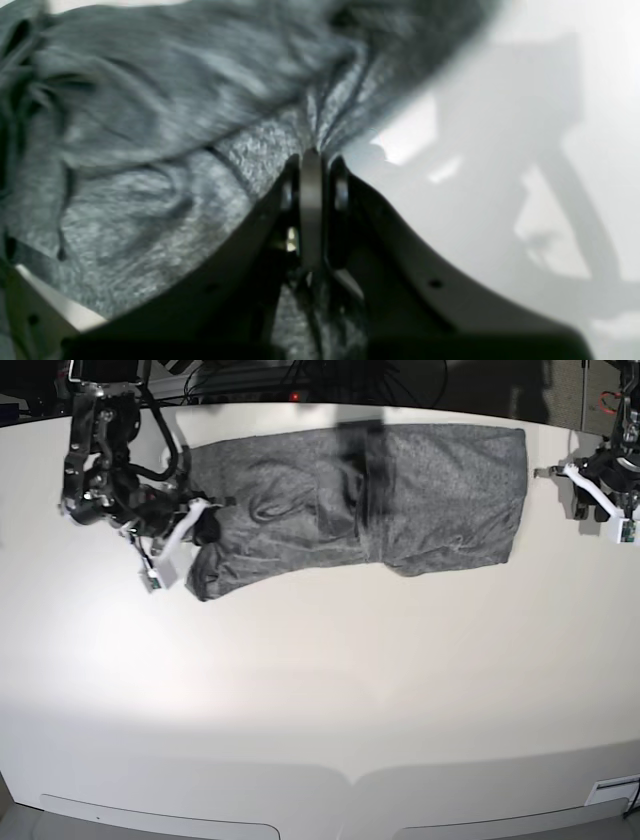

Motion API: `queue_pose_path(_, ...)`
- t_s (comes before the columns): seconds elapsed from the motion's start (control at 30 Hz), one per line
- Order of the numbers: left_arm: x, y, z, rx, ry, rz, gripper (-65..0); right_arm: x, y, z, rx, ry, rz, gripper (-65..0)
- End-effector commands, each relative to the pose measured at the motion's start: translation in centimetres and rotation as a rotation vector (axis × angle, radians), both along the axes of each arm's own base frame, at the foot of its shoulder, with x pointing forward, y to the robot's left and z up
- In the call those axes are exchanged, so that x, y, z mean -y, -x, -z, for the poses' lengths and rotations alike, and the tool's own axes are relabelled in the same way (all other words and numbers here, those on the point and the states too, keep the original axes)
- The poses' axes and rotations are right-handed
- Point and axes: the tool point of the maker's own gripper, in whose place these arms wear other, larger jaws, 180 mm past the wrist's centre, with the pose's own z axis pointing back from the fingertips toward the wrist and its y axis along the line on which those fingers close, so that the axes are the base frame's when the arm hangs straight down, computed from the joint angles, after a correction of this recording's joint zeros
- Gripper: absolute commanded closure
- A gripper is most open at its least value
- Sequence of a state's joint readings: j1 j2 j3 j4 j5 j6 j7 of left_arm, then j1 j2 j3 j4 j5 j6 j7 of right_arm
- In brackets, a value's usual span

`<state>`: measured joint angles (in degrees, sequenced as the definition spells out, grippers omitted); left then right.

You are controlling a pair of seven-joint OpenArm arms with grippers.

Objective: Fold the T-shirt properly
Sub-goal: 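Grasp the opposite end of the folded shirt with the right gripper, then fold the gripped end over toward the left gripper with the right gripper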

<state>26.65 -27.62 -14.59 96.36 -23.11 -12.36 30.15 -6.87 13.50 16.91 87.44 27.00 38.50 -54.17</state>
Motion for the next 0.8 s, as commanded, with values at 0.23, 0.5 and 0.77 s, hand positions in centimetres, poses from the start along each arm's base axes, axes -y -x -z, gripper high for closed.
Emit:
queue_pose_path(0.23, 0.2, -0.7, -1.0, 0.041, 0.011, 0.028, -21.5, -0.3, -1.1, -4.8, 0.078, -0.029, -0.03, 0.0)
queue_pose_path(0.5, 3.1, 0.9, 1.7, 0.022, 0.128, 0.062, -21.5, -9.5, -0.6, -9.6, 0.152, -0.147, -0.22, 0.0)
queue_pose_path(0.77, 6.3, 3.3, 4.4, -0.046, 0.247, 0.131, -21.5, -18.9, 0.3, -11.8, 0.208, -0.268, -0.332, 0.0)
